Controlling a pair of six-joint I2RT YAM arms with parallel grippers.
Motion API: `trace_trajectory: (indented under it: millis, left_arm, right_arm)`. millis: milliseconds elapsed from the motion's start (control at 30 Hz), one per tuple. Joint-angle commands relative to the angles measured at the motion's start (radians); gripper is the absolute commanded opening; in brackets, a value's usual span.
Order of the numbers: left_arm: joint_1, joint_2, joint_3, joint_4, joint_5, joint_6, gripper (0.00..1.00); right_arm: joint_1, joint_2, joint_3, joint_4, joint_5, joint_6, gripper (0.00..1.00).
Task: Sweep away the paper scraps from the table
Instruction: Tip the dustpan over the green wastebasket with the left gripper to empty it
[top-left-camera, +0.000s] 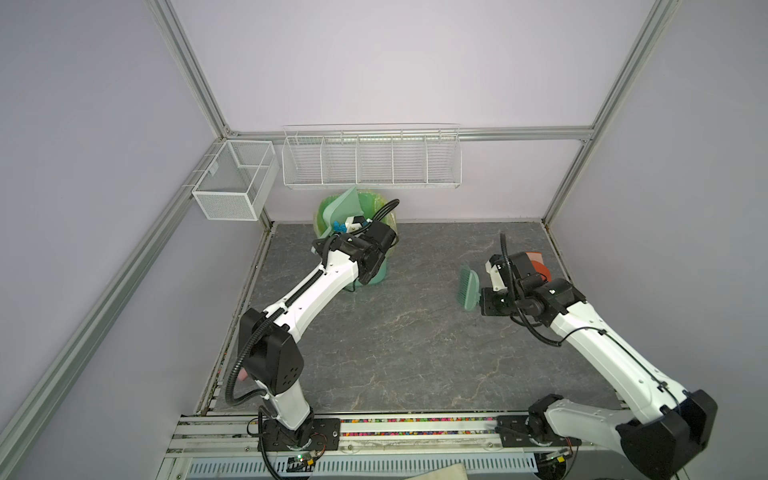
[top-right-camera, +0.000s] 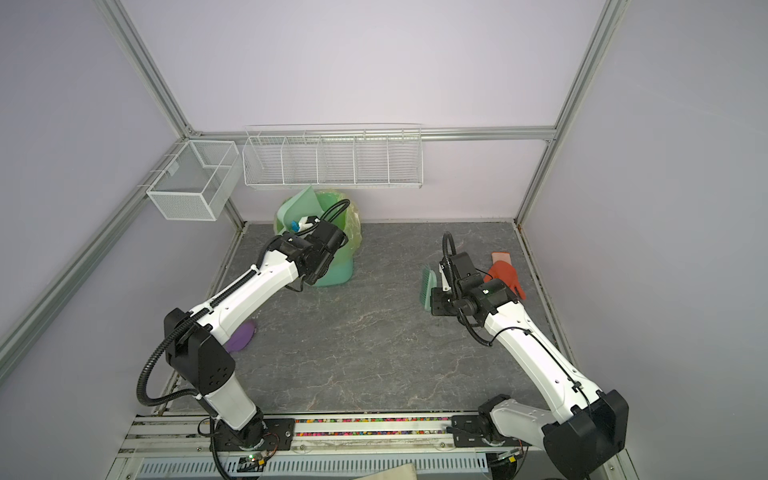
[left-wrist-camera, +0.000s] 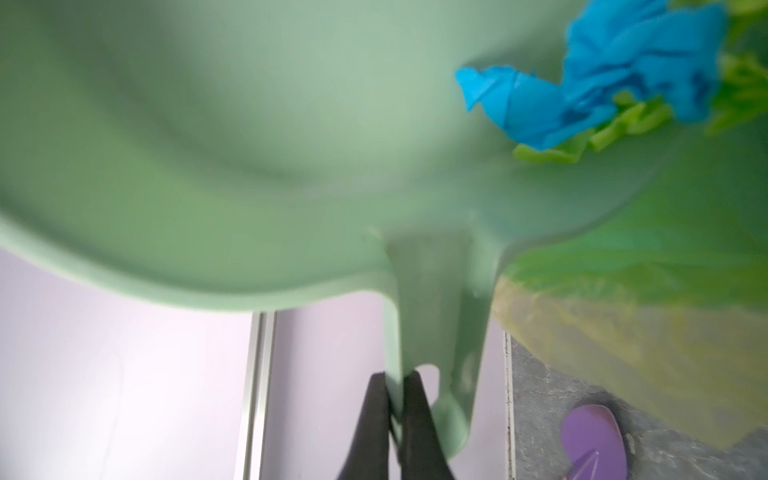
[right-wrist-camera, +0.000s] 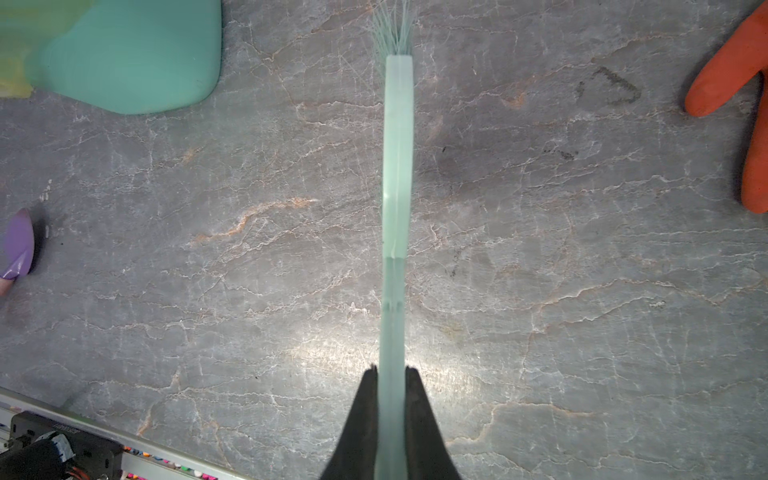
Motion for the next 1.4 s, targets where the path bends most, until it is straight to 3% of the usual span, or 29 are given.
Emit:
trace_trajectory:
  millis: [0,200,600,733,933,1100,1233,1367]
  left_arm:
    - [-0.005,-0.049,-0.001,0.130,-0.105,0.101,0.00]
    - [-0.007,-0.083,-0.129,0.416,-0.175,0.347,0.00]
    - [-0.007,-0.136,-0.127,0.393,-0.142,0.302,0.00]
    - [-0.027,-0.138,-0.061,0.252,-0.106,0.190,0.00]
    - [-0.055,-0.122,0.105,-0.067,0.124,-0.091,0.00]
    - [-0.085,-0.130,0.140,-0.118,0.230,-0.142,0.00]
    - [-0.095,-0.136,0.306,-0.238,0.508,-0.248,0.00]
    - [-0.113,-0.181,0.334,-0.205,0.681,-0.259,0.00]
  right_arm:
    - [-0.005,0.005,-0.008,0.030,0.002,-0.021,0.07]
    - [-0.005,0.028,0.007,0.040,-0.014,-0.037,0.07]
    - [-0.005,0.014,-0.010,0.050,-0.025,-0.011,0.07]
    - [-0.004,0.012,0.002,0.039,-0.025,-0.011,0.07]
    - [-0.004,-0.007,-0.010,0.040,-0.025,0.004,0.07]
    - [-0.005,-0.031,-0.025,0.051,-0.041,0.035,0.07]
    - [-0.005,-0.032,-0.012,0.057,-0.054,0.051,0.07]
    - [-0.005,-0.026,-0.005,0.071,-0.071,0.065,0.07]
